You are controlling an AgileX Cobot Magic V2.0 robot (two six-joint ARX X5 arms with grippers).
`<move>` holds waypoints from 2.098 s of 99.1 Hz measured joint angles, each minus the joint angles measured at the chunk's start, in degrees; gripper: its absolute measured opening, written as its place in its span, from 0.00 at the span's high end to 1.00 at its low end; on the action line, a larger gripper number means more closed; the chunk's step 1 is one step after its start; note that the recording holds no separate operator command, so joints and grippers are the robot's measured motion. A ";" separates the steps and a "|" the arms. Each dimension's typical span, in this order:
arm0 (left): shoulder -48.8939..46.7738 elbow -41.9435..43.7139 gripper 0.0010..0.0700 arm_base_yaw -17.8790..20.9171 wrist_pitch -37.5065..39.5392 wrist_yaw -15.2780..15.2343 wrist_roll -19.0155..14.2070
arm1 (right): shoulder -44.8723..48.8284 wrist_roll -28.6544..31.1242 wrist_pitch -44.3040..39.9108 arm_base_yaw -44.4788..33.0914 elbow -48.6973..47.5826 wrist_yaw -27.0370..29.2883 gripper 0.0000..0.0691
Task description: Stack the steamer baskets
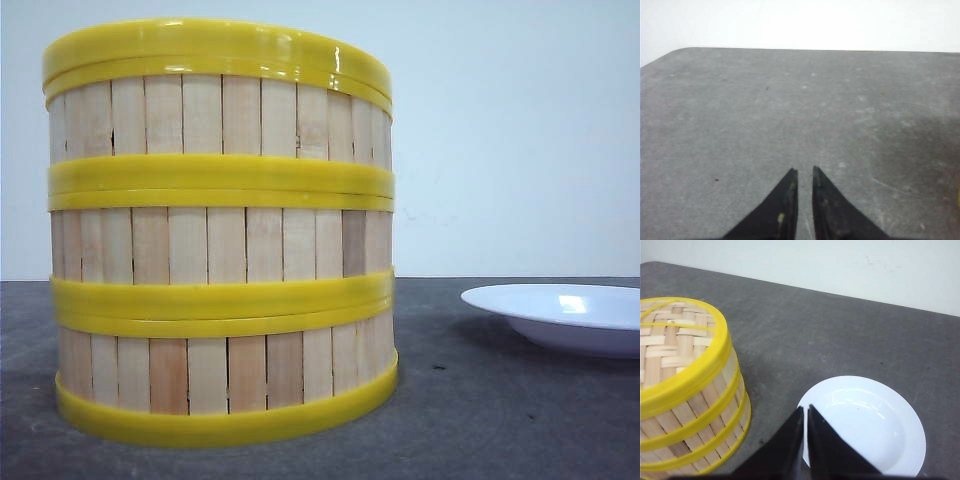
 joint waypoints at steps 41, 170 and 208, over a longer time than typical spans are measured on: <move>0.00 0.00 0.98 0.04 0.02 0.00 0.55 | 0.00 0.00 0.00 0.00 0.00 0.02 0.99; 0.00 0.00 0.98 0.04 0.02 -0.02 0.55 | -0.17 -6.78 6.01 -33.03 -0.02 -2.58 0.99; 0.00 0.00 0.98 0.04 0.02 -0.02 0.57 | -4.59 -12.57 23.63 -46.90 -14.27 -18.29 0.99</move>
